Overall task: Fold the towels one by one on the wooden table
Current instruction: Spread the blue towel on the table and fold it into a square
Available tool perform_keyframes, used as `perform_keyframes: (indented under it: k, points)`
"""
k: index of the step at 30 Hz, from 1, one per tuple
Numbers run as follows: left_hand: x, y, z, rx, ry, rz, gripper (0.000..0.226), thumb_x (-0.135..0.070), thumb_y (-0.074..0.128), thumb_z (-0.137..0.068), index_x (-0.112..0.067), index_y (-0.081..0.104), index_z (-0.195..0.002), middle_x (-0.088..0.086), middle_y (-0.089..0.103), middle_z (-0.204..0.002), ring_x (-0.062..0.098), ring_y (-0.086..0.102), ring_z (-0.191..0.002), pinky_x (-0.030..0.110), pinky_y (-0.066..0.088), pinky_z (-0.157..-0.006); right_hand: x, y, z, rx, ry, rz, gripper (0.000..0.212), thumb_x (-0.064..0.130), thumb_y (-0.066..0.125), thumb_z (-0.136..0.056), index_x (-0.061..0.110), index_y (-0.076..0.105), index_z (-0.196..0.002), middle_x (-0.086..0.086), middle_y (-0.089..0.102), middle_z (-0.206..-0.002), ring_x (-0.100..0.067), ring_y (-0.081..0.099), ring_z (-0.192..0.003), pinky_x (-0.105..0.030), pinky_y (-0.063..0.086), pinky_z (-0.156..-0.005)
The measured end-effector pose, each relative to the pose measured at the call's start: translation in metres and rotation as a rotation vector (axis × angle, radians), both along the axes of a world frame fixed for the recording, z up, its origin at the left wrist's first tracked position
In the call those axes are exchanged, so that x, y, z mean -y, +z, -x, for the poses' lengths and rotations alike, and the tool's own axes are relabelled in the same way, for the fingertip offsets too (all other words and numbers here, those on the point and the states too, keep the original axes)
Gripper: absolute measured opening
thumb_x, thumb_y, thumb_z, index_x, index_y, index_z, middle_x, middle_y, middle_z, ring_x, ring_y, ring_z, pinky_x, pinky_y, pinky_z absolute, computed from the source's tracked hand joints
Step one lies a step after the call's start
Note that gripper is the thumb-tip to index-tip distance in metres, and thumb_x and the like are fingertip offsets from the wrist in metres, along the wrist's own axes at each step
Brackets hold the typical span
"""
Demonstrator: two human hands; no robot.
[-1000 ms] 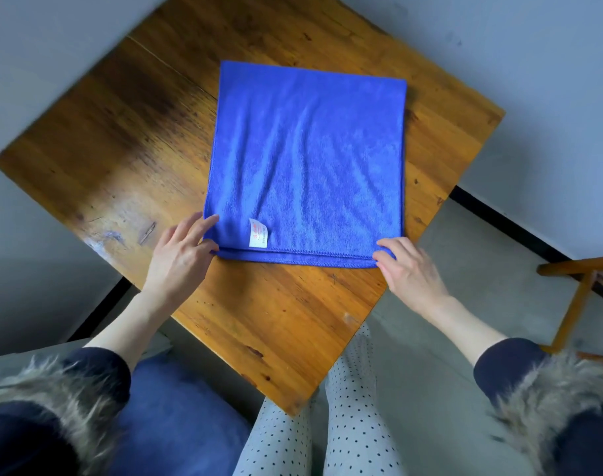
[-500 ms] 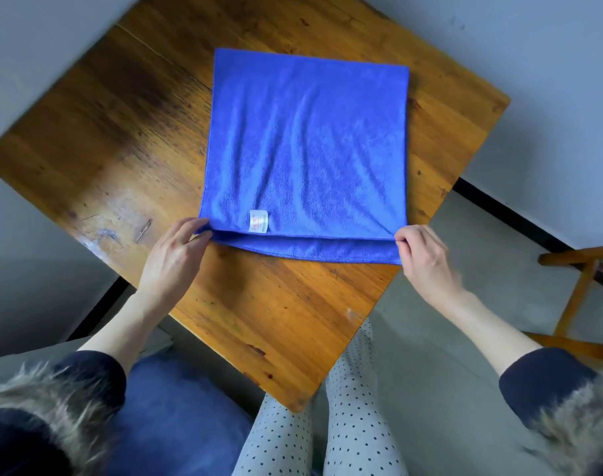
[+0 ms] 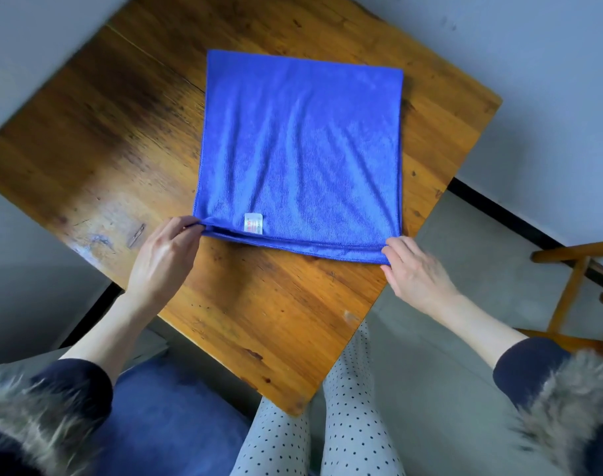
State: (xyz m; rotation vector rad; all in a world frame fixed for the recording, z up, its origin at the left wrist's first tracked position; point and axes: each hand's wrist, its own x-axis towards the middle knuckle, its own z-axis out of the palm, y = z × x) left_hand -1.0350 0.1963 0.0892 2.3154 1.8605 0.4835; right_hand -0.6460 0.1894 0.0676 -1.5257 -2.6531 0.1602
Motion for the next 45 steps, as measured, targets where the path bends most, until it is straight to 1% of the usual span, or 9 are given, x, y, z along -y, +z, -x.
perform_keyframes:
  k: [4,8,12,16,19,25,28,33,45]
  points:
    - [-0.009,0.013,-0.004,0.084,0.042,-0.046,0.015,-0.001,0.056,-0.089,0.002,0.07,-0.095,0.018,0.065,-0.099,0.034,0.064,-0.082,0.043,0.054,-0.07,-0.006,0.0,0.01,0.022,-0.067,-0.048,0.022,-0.017,0.072,-0.059,-0.003,0.064,-0.074,-0.016,0.061,-0.076,-0.032,0.062,-0.069,-0.037,0.052,-0.058]
    - [-0.024,0.037,-0.008,0.148,0.112,-0.105,0.015,-0.001,0.056,-0.088,0.0,0.07,-0.094,0.014,0.066,-0.099,0.03,0.064,-0.084,0.034,0.049,-0.074,-0.017,0.021,0.014,-0.227,-0.171,0.004,0.009,-0.017,0.066,-0.072,-0.01,0.065,-0.079,-0.023,0.061,-0.079,-0.037,0.06,-0.07,-0.04,0.054,-0.066]
    - [-0.039,0.073,-0.007,0.177,0.161,-0.118,0.014,0.001,0.06,-0.085,-0.001,0.072,-0.093,0.013,0.067,-0.098,0.03,0.065,-0.082,0.034,0.049,-0.075,-0.036,0.063,0.013,-0.507,-0.382,0.056,0.006,-0.009,0.065,-0.079,-0.008,0.07,-0.082,-0.021,0.064,-0.086,-0.032,0.062,-0.076,-0.018,0.038,-0.073]
    - [-0.059,0.12,-0.005,0.211,0.203,-0.12,0.013,0.003,0.062,-0.082,-0.001,0.072,-0.09,0.012,0.069,-0.096,0.029,0.065,-0.081,0.023,0.044,-0.073,-0.064,0.116,0.009,-0.702,-0.546,0.083,0.004,-0.002,0.069,-0.078,-0.003,0.071,-0.081,-0.008,0.062,-0.087,0.003,0.056,-0.072,-0.012,0.04,-0.072]
    - [-0.075,0.166,-0.003,0.482,0.318,0.02,0.014,-0.006,0.062,-0.085,-0.009,0.072,-0.094,0.004,0.069,-0.096,0.014,0.065,-0.083,0.007,0.041,-0.068,-0.084,0.161,0.008,-0.839,-0.58,0.083,0.006,-0.003,0.069,-0.078,0.001,0.07,-0.082,-0.004,0.06,-0.087,0.015,0.052,-0.069,-0.005,0.04,-0.066]
    - [-0.082,0.256,0.003,0.736,0.235,0.01,0.015,-0.012,0.059,-0.089,-0.024,0.069,-0.09,-0.013,0.068,-0.087,-0.014,0.059,-0.072,0.0,0.042,-0.069,-0.1,0.247,0.0,-1.208,-0.648,0.139,0.019,0.005,0.07,-0.078,0.024,0.068,-0.072,0.0,0.064,-0.077,-0.002,0.057,-0.069,-0.008,0.043,-0.066]
    - [-0.082,0.291,0.006,0.811,0.193,-0.02,0.017,-0.008,0.058,-0.09,-0.022,0.067,-0.086,-0.003,0.068,-0.086,-0.007,0.06,-0.069,0.01,0.047,-0.073,-0.098,0.283,-0.003,-1.343,-0.597,0.222,0.015,0.004,0.067,-0.08,0.018,0.068,-0.076,-0.002,0.064,-0.073,-0.015,0.056,-0.072,-0.027,0.046,-0.073]
    - [-0.074,0.33,0.014,0.882,0.135,-0.066,0.02,-0.01,0.06,-0.089,-0.026,0.068,-0.082,-0.016,0.071,-0.073,-0.004,0.062,-0.07,0.007,0.049,-0.07,-0.093,0.328,-0.005,-1.673,-0.421,0.375,0.016,-0.004,0.05,-0.089,0.003,0.063,-0.085,0.001,0.07,-0.069,-0.009,0.064,-0.067,-0.017,0.053,-0.064]
    - [-0.047,0.36,0.034,0.77,0.097,-0.036,0.014,-0.002,0.062,-0.085,-0.01,0.07,-0.092,0.001,0.07,-0.085,-0.005,0.061,-0.067,0.019,0.047,-0.078,-0.076,0.366,0.002,-1.719,-0.349,0.431,0.016,-0.007,0.051,-0.086,0.0,0.065,-0.087,-0.008,0.068,-0.075,-0.017,0.063,-0.074,-0.019,0.053,-0.068]
